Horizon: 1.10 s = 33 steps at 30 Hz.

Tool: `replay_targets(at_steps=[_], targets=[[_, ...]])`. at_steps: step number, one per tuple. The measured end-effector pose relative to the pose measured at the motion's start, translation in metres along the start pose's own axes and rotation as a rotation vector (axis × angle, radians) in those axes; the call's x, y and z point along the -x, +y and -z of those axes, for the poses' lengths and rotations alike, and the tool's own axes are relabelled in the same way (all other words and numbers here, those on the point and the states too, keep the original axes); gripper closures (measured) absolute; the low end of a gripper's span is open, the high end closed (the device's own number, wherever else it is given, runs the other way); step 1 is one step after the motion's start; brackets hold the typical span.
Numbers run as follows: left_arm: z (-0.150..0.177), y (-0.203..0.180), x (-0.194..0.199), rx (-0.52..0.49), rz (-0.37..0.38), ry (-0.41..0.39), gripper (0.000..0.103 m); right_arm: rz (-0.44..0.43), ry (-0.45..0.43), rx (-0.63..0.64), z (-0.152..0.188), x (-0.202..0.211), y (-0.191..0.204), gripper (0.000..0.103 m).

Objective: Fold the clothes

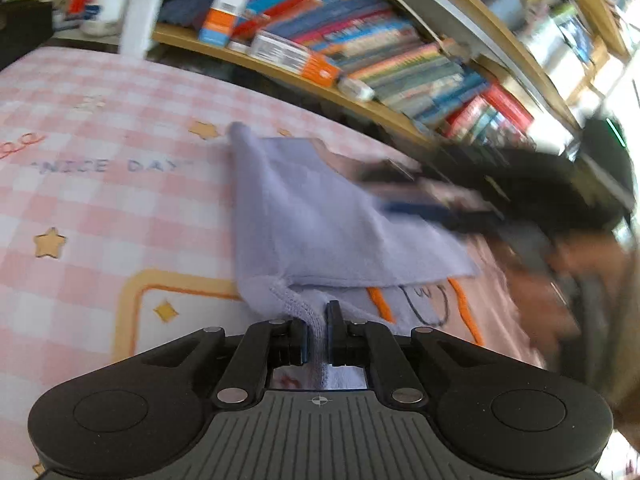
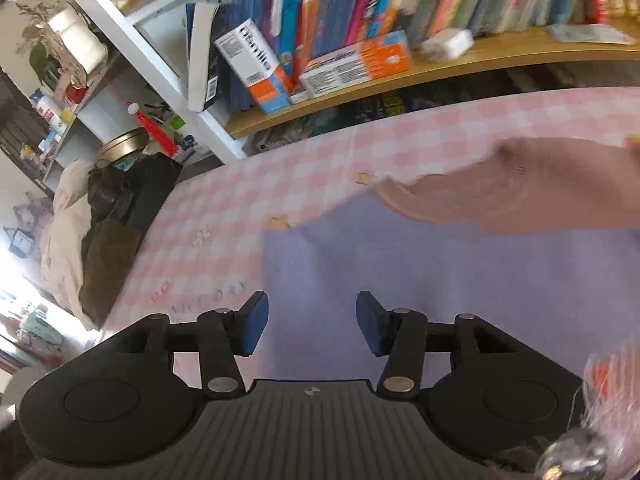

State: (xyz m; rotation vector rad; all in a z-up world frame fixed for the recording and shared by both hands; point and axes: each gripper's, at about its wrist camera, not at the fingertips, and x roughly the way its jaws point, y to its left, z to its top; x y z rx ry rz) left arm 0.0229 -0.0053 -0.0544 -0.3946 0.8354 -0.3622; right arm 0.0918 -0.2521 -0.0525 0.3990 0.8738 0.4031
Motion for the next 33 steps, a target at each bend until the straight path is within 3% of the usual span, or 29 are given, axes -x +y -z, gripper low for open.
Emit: replay_targets(at_steps=[3,9,14,19,25,28,30,33], targets=[[-0.007,0.014,0.001,0.066,-0.053,-0.021,0.098,0.108,-0.029,-0.042,0.019,0.036,-0.036,0.056],[-0.001,0.019,0.006,0.03,-0.109,0.001,0.098,0.376,-0.138,-0.149,0.058,0.106,-0.107,0.056],[0.007,0.019,0.011,0.04,-0.15,0.018,0.098,0.404,-0.216,-0.334,0.069,0.133,-0.157,0.059],[0.012,0.017,0.015,0.03,-0.173,0.019,0.098,0.367,-0.294,-0.412,0.052,0.135,-0.179,0.059],[0.016,0.018,0.015,0.039,-0.195,0.031,0.098,0.347,-0.309,-0.354,0.015,0.109,-0.182,0.059],[0.015,0.018,0.017,0.04,-0.205,0.027,0.098,0.388,-0.282,-0.281,0.004,0.088,-0.177,0.059],[0.015,0.018,0.018,0.046,-0.212,0.024,0.098,0.442,-0.269,-0.203,0.0,0.077,-0.172,0.061],[0.014,0.016,0.021,0.044,-0.22,0.023,0.098,0.684,-0.268,-0.001,-0.014,0.067,-0.167,0.063]])
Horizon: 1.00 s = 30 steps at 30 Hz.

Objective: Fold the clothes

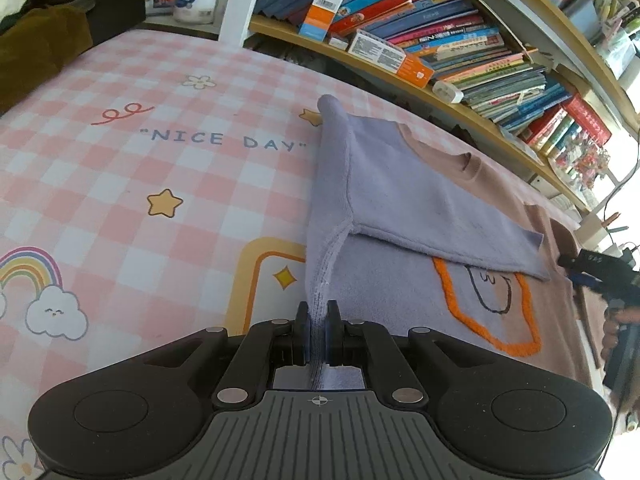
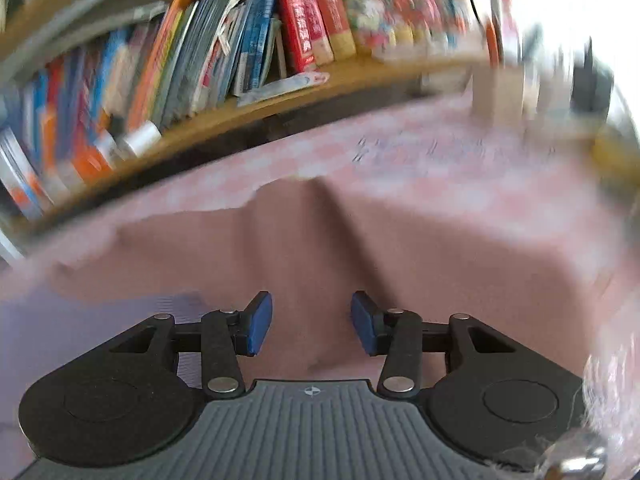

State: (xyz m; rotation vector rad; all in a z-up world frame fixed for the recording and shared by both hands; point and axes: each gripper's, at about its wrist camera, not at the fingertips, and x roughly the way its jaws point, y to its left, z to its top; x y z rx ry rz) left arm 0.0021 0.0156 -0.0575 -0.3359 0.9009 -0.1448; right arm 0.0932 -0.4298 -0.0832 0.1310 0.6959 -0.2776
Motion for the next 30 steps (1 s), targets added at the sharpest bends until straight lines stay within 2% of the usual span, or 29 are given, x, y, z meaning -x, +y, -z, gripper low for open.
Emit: replay_targets(at_steps=[2,4,7,13,18,19,21,24,30], targets=[[-0.001,-0.001,0.001,-0.004,-0.003,0.002,0.098,0.147,-0.091,0.1,-0.012,-0.005,-0.003,0.07],[-0.001,-0.001,0.0,-0.007,-0.003,0.009,0.098,0.161,-0.15,0.078,-0.028,-0.003,-0.015,0.07],[-0.002,-0.001,-0.003,-0.002,-0.003,0.022,0.098,0.208,-0.226,0.065,-0.04,0.004,-0.023,0.059],[-0.003,-0.002,-0.003,-0.01,0.001,0.026,0.098,0.255,-0.217,0.045,-0.049,-0.001,-0.046,0.057],[-0.002,-0.002,-0.004,-0.014,0.002,0.03,0.098,0.268,-0.244,0.177,-0.056,-0.004,-0.055,0.055],[-0.001,-0.002,-0.004,-0.008,0.003,0.029,0.098,0.249,-0.243,0.189,-0.058,-0.003,-0.057,0.055],[-0.001,-0.001,-0.004,0.002,0.004,0.027,0.098,0.113,-0.201,0.156,-0.06,0.005,-0.061,0.049],[0.001,0.0,-0.005,0.017,0.005,0.025,0.098,0.002,-0.124,0.188,-0.043,0.016,-0.046,0.046],[0.001,0.0,-0.007,0.022,0.009,0.021,0.098,0.169,0.016,0.399,0.019,0.006,0.0,0.049]])
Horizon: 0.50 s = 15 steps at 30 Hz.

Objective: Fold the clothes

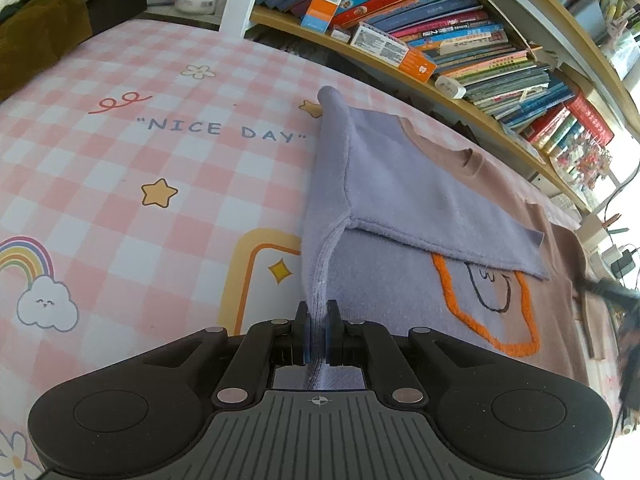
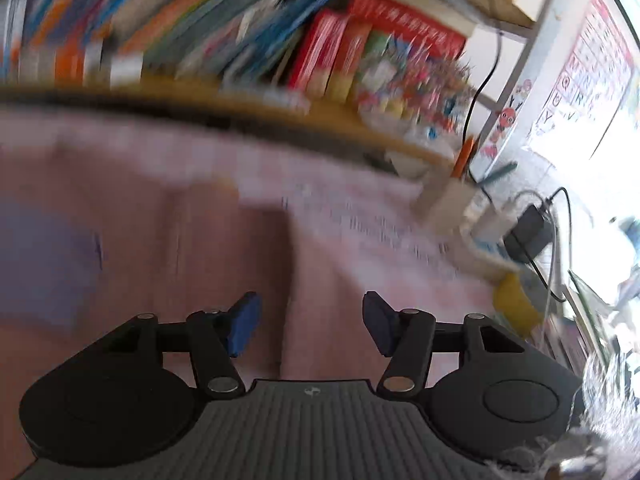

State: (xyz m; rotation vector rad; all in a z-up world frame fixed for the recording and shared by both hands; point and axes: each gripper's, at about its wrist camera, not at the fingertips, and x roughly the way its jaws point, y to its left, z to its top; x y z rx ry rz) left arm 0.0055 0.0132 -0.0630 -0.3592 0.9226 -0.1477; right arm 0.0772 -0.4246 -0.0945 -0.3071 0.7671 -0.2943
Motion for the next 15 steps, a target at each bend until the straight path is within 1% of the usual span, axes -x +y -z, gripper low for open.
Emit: replay_targets(at_steps=[2,5,7,8,9,11,12,13,15], targets=[[0.0,0.001,0.0,0.0,0.002,0.0,0.098,0.053,-0.017,0.088,0.006,-0.002,0.004,0.049],[0.001,0.002,0.001,-0.002,0.005,0.0,0.098,0.247,-0.052,0.167,-0.009,-0.015,-0.021,0.052],[0.002,0.003,0.002,-0.003,0.007,0.0,0.098,0.35,-0.071,0.092,-0.027,-0.02,-0.053,0.05],[0.002,0.004,0.002,-0.002,0.009,0.0,0.098,0.376,-0.086,0.038,-0.036,-0.019,-0.069,0.05],[0.002,0.005,0.003,-0.001,0.011,0.001,0.098,0.388,-0.1,0.003,-0.043,-0.016,-0.079,0.05],[0.002,0.005,0.003,0.002,0.014,0.001,0.098,0.398,-0.127,0.003,-0.049,-0.01,-0.084,0.05],[0.001,0.005,0.002,0.003,0.015,0.001,0.098,0.385,-0.139,0.004,-0.05,-0.006,-0.083,0.05],[0.001,0.005,0.002,0.003,0.015,0.001,0.098,0.356,-0.146,-0.001,-0.049,0.0,-0.079,0.049],[0.001,0.005,0.002,0.002,0.014,0.002,0.098,0.267,-0.147,-0.025,-0.044,0.008,-0.069,0.049]])
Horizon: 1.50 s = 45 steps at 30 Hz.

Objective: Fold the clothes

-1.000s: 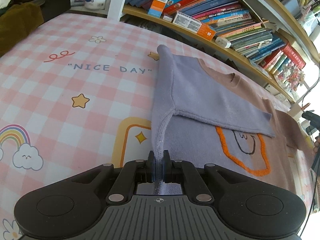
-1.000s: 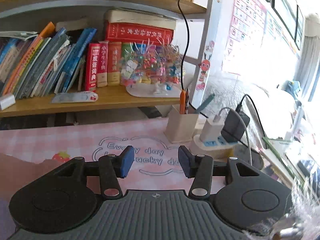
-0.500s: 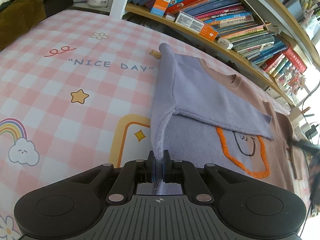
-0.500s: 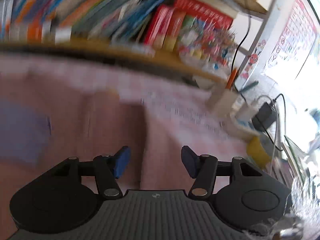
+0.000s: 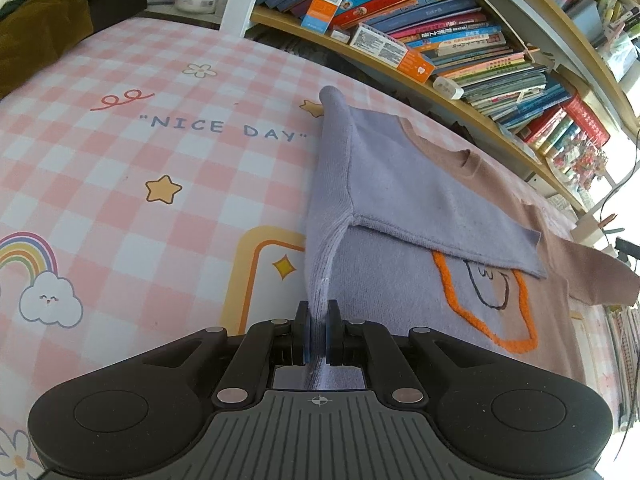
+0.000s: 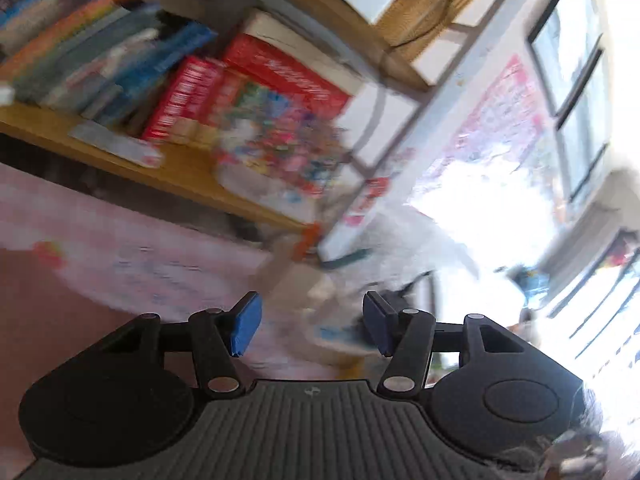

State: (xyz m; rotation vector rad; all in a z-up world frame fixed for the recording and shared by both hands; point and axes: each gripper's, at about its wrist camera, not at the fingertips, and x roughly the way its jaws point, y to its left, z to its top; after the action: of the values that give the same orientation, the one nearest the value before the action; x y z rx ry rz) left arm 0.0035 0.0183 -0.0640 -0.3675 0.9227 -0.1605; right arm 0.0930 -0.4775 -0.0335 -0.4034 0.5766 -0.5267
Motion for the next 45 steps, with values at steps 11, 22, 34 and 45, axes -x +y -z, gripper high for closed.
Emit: replay_targets(at_steps=[11,22,34,45], targets=[[0.002,-0.001,0.005,-0.012,-0.006,-0.018,0.097,-0.662,0.14,-0.303,0.02,0.042,0.054,0.049],[0.002,-0.009,-0.002,-0.08,-0.077,-0.058,0.099,-0.801,0.259,-0.41,0.013,0.027,0.101,0.071],[-0.003,0.006,0.02,-0.088,0.016,-0.104,0.095,-0.888,0.253,-0.465,-0.018,0.039,0.1,0.098],[-0.009,0.052,0.085,-0.118,0.028,-0.235,0.095,-1.319,0.151,-0.509,-0.133,0.167,0.188,0.098]])
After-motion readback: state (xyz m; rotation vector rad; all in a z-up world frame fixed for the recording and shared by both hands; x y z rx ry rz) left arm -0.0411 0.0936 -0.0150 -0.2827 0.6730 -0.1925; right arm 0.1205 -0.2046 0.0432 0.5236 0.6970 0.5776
